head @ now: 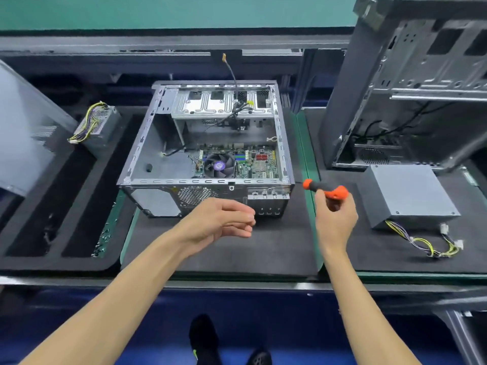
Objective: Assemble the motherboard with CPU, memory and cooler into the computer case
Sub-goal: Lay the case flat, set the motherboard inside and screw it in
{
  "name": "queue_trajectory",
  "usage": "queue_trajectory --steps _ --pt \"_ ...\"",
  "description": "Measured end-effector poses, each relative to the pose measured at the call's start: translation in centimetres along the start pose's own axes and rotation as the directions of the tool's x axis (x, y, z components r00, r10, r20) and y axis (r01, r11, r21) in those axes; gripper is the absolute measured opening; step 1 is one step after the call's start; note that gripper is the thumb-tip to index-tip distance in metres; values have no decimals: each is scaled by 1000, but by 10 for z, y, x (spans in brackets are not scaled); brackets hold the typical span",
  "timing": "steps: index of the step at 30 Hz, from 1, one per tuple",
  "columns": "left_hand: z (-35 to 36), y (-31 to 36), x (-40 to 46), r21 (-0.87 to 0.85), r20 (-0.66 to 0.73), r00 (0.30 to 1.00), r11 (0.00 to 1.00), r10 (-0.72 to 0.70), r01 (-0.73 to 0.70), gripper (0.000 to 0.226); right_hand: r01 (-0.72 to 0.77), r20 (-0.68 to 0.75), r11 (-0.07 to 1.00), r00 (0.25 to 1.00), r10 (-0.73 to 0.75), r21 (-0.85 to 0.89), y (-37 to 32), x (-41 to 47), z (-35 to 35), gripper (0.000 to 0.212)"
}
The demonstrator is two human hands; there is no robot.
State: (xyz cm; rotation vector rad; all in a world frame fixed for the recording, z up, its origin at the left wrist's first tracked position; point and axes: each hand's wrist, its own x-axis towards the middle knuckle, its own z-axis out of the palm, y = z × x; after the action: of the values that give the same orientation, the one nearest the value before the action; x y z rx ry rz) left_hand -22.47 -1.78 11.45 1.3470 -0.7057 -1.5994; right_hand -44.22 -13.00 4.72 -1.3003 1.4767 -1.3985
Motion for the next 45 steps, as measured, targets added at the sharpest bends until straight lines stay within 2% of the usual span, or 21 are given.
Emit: queue_trajectory --steps 3,5,7,10,13,15,18,21,22,24,28,31,33,38,45 --pt "5 19 4 0 24 998 998 64 -64 20 171 -84 948 985 -154 268 -56 22 -5 8" --pt "5 34 7 -13 -1 994 994 110 -110 15 197 -87 871 980 -177 450 -96 39 -5 9" --pt "0 50 12 -13 -57 985 986 163 -164 14 120 -1 791 989 -150 601 -128 54 -1 11" --pt "-15 73 22 45 -162 956 969 245 -241 13 -185 305 672 950 -63 717 -157 64 19 27" --pt "-36 92 41 249 -256 914 935 315 -253 4 -501 588 585 807 50 638 -168 68 53 38" --pt "-52 100 55 391 -287 892 892 350 -224 6 -586 674 602 731 104 543 -166 69 79 38" --pt "-80 104 75 506 -274 903 848 331 -157 14 -572 709 718 687 156 397 -153 68 124 39" --pt "-107 103 89 538 -245 937 839 249 -82 8 -403 653 907 720 234 120 -138 67 165 58" --pt "-114 102 94 525 -240 945 848 222 -66 8 -341 638 939 731 242 35 -133 68 175 62" --pt "-127 104 103 445 -220 959 893 182 -67 11 -302 638 953 735 229 6 -123 71 192 59" --pt "-144 109 116 73 -196 973 991 122 -110 16 -385 616 896 767 177 222 -109 80 212 43" --pt "-154 110 125 -209 -218 971 967 100 -147 25 -436 574 818 802 164 376 -104 87 220 30" --pt "-158 111 129 -317 -187 977 936 100 -156 30 -449 553 777 818 159 441 -103 91 222 29" --pt "-162 109 135 -408 -104 989 903 105 -139 25 -433 489 754 855 171 494 -99 93 223 31" --pt "-162 108 135 -373 -132 979 907 155 -194 27 -425 458 752 870 186 503 -101 94 223 34"
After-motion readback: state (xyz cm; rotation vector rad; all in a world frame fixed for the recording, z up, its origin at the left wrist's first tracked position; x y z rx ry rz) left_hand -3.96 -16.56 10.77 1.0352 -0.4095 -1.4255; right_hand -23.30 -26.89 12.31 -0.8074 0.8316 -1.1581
